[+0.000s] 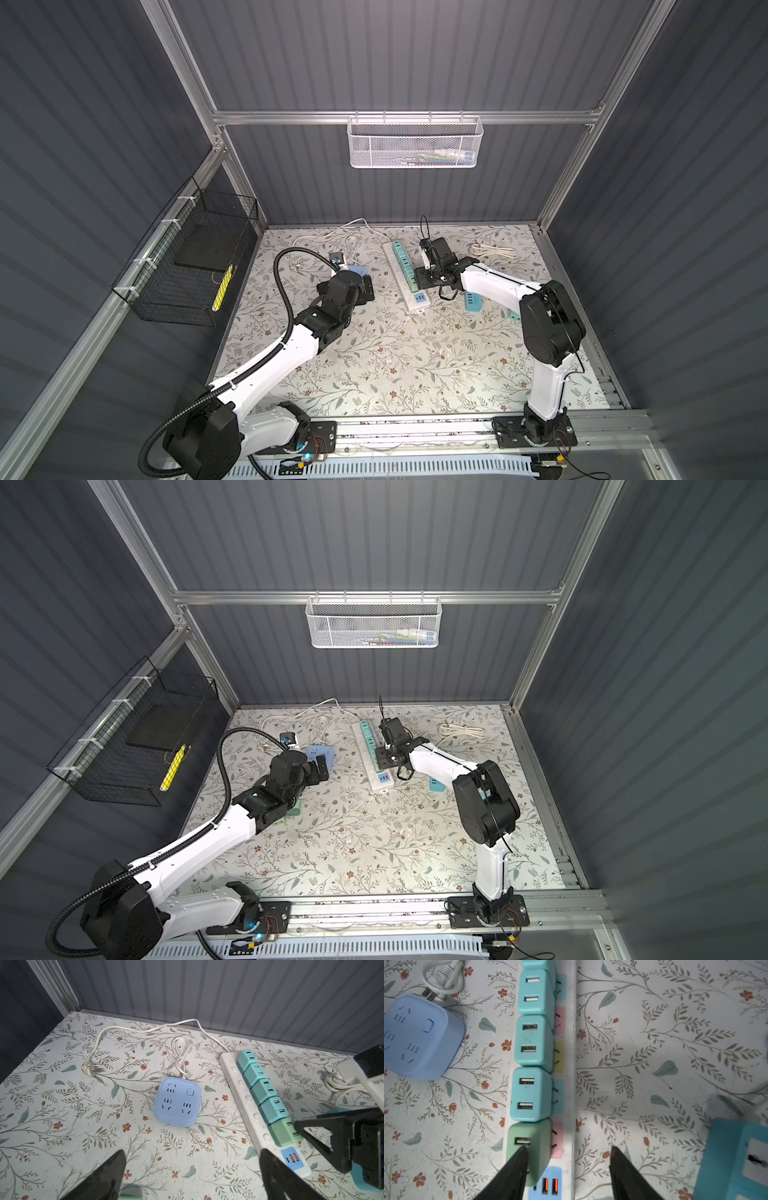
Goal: Insert the plug
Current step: 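Lower and press the mint-green plug into the socket with the right gripper, then open the right gripper and move it toward a teal adapter on the table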
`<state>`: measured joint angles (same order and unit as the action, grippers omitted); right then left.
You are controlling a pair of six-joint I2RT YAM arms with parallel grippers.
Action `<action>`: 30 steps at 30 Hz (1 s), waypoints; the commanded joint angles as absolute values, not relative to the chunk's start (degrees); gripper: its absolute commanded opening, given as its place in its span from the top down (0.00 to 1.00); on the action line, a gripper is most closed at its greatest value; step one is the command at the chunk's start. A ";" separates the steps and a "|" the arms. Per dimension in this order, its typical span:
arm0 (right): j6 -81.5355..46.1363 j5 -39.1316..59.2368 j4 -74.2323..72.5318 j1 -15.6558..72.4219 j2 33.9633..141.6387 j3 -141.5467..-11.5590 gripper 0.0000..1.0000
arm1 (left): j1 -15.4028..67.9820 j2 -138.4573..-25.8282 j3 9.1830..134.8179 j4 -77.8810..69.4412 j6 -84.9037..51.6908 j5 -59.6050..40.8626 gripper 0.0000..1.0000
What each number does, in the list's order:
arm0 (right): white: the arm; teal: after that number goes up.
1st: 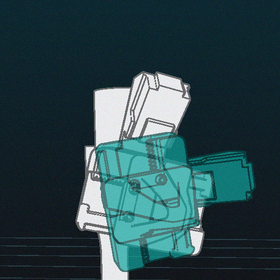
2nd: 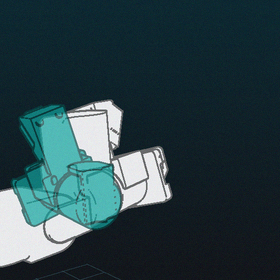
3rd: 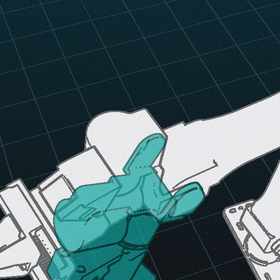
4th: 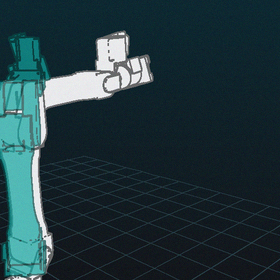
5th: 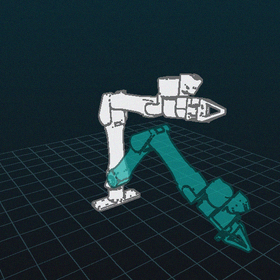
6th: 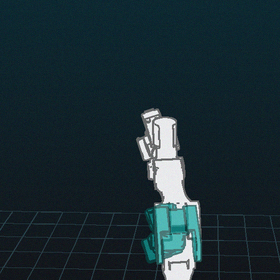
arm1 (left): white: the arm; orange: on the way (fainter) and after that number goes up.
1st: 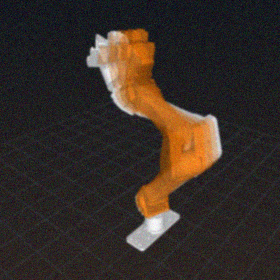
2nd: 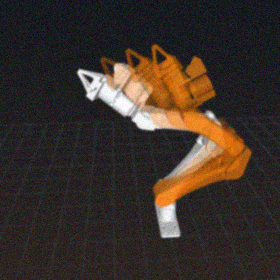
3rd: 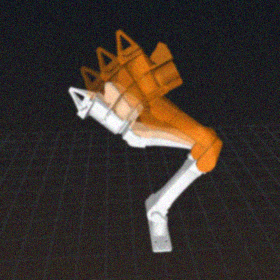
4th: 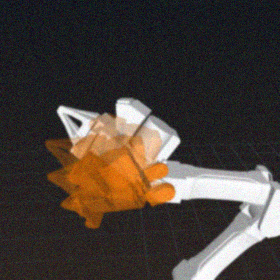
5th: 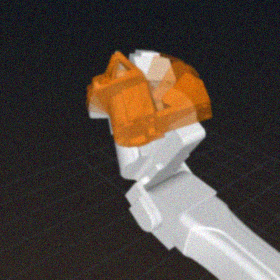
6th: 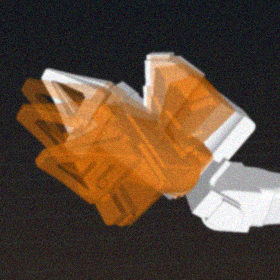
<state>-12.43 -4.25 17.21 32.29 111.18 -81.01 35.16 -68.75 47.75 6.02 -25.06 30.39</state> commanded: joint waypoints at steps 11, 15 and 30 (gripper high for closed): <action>-15.93 -6.92 23.61 23.70 97.49 -73.58 0.22 | 34.89 -72.71 51.38 5.18 -24.17 23.91 0.00; -14.40 -6.29 29.82 17.61 98.95 -73.02 0.18 | 34.89 -77.34 53.44 6.63 -24.74 18.03 0.00; -15.13 0.59 31.07 13.10 109.45 -72.81 0.29 | 34.88 -82.78 58.45 9.74 -23.15 13.69 0.00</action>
<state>-13.58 -1.28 29.23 13.17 108.95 -72.29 35.16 -83.05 57.06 8.19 -24.56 14.68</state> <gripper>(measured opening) 0.730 0.998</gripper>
